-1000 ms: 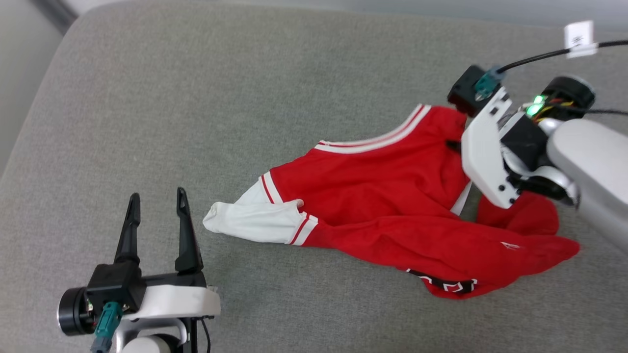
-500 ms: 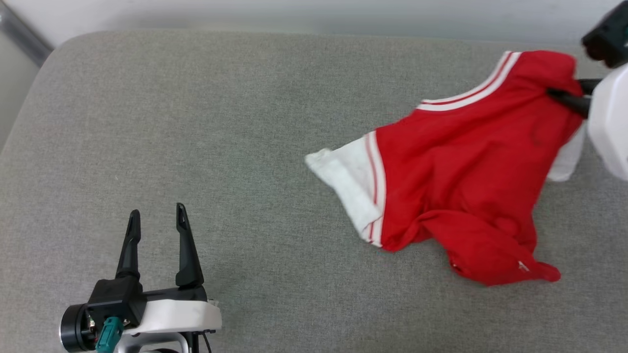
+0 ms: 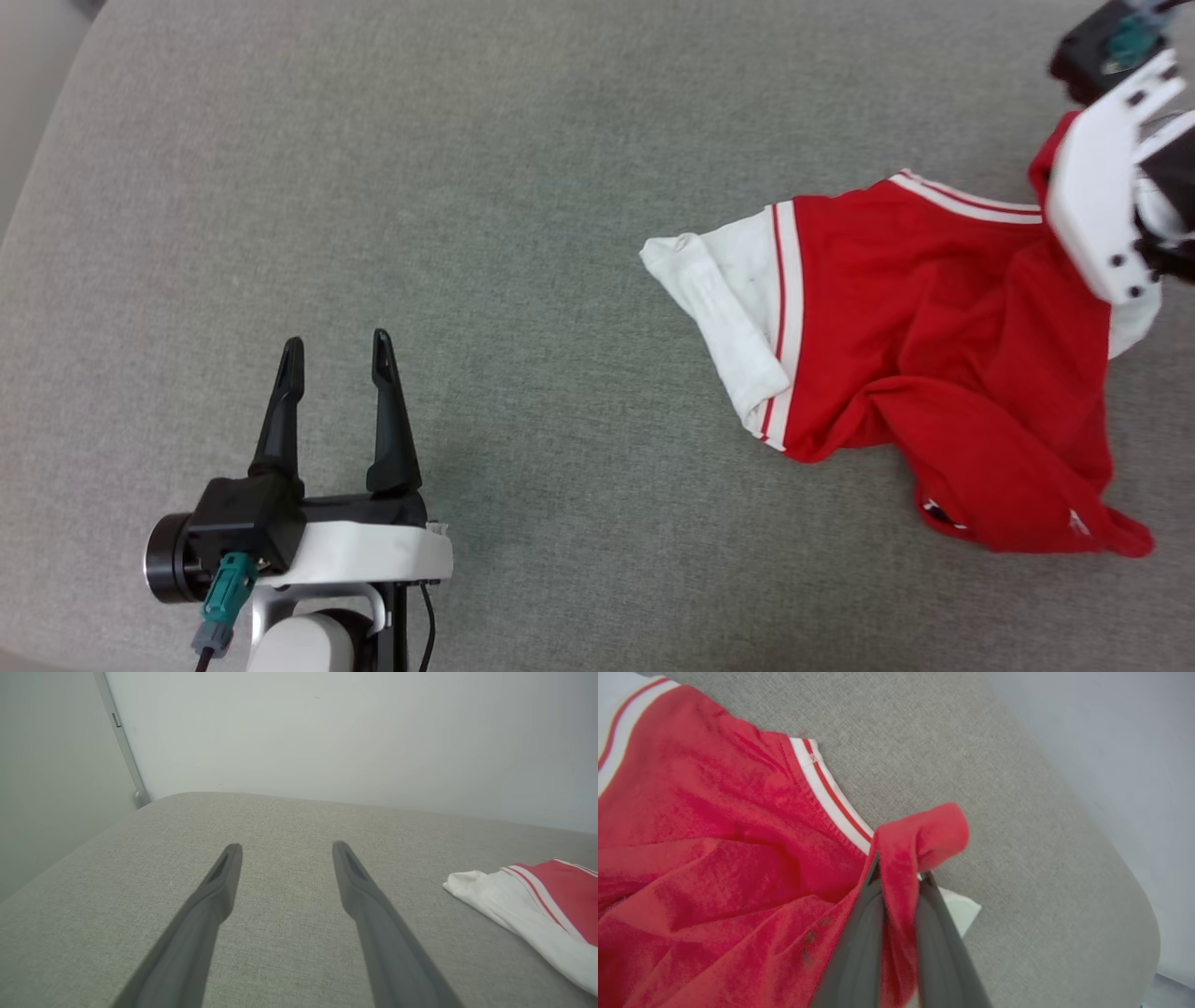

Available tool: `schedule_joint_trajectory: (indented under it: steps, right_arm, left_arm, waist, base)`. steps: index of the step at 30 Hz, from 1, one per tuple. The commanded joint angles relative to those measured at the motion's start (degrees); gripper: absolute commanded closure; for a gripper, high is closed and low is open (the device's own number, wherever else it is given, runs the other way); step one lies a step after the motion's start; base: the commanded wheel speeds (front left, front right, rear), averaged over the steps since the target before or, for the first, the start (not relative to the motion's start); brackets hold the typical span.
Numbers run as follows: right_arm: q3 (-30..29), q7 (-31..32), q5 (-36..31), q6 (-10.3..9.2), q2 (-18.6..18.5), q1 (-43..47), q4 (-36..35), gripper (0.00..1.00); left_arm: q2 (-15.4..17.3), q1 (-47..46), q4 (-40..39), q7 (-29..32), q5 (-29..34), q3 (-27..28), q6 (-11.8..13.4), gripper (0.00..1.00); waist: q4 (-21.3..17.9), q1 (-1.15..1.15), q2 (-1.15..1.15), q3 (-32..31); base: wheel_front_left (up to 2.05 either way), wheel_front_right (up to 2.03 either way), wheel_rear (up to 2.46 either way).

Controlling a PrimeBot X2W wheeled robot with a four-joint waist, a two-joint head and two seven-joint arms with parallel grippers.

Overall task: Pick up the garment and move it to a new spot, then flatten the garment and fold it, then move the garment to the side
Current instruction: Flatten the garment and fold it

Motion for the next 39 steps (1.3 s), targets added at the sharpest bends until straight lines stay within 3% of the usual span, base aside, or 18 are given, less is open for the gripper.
schedule_joint_trajectory:
  steps: [1, 8, 12, 13, 14, 19, 27, 33, 39]
  right_arm:
    - [0.58, -0.65, -1.0, -0.04, 2.49, -0.43, 2.44, 1.0]
    - [6.26, -2.18, -2.94, -0.02, 7.87, 2.0, 12.3, 1.0]
    - [5.49, -6.24, -0.49, -0.02, 9.73, 2.72, 15.07, 0.99]
    - [4.87, -7.85, 0.03, -0.02, 10.06, 2.65, 15.5, 0.33]
    - [4.4, -9.43, 0.43, -0.02, 10.34, 2.64, 15.84, 0.0]
    - [3.24, -23.98, -2.64, -0.05, 9.37, 2.49, 15.1, 0.0]
    - [-8.97, -49.13, -9.4, -0.04, 10.98, 6.57, 17.14, 0.0]
    - [-22.92, -54.31, -17.34, -0.04, 14.02, 13.29, 13.54, 0.0]
    - [-39.83, -54.43, -27.66, -0.04, 18.22, 26.17, -0.26, 0.0]
  left_arm:
    - [-0.05, -1.1, 0.13, -0.17, -0.37, -0.27, -0.08, 0.0]
    - [-0.05, -2.43, 0.91, -0.17, -0.47, -0.71, -0.1, 0.0]
    - [-0.05, -2.34, 1.35, -0.17, 0.01, -0.21, 0.07, 0.0]
    - [-0.05, -2.29, 1.48, -0.17, 0.21, -0.07, -0.06, 0.0]
    - [-0.04, -2.18, 1.64, -0.17, 0.36, 0.14, -0.21, 0.0]
    - [-0.01, -1.74, 2.3, -0.17, 2.45, 2.04, -1.37, 0.0]
    - [2.38, -3.8, 2.51, -0.16, 4.33, 6.48, -4.1, 0.0]
    - [6.45, -10.06, 5.46, -0.16, 5.68, 6.77, -7.32, 0.0]
    - [10.35, -20.02, 10.77, 2.85, 5.89, 4.76, -11.27, 0.0]
  waist:
    - [1.45, -0.01, 0.0, 1.83]
    - [2.15, -0.01, 0.0, 2.87]
    - [1.09, -0.01, 0.0, 1.86]
    - [0.78, -0.01, 0.0, 1.44]
    - [0.39, -0.01, 0.0, 0.9]
    - [-1.42, -0.01, 0.0, -2.73]
    - [-4.7, -0.01, 0.0, -7.46]
    - [-6.86, -0.01, 0.0, -8.61]
    - [-8.58, -0.01, 0.0, -8.85]
  base:
    - [0.0, 0.0, 0.0]
    - [0.0, 0.0, 0.0]
    - [0.0, 0.0, 0.0]
    - [0.0, 0.0, 0.0]
    - [0.0, 0.0, 0.0]
    - [0.0, 0.0, 0.0]
    - [0.0, 0.0, 0.0]
    - [0.0, 0.0, 0.0]
    - [0.0, 0.0, 0.0]
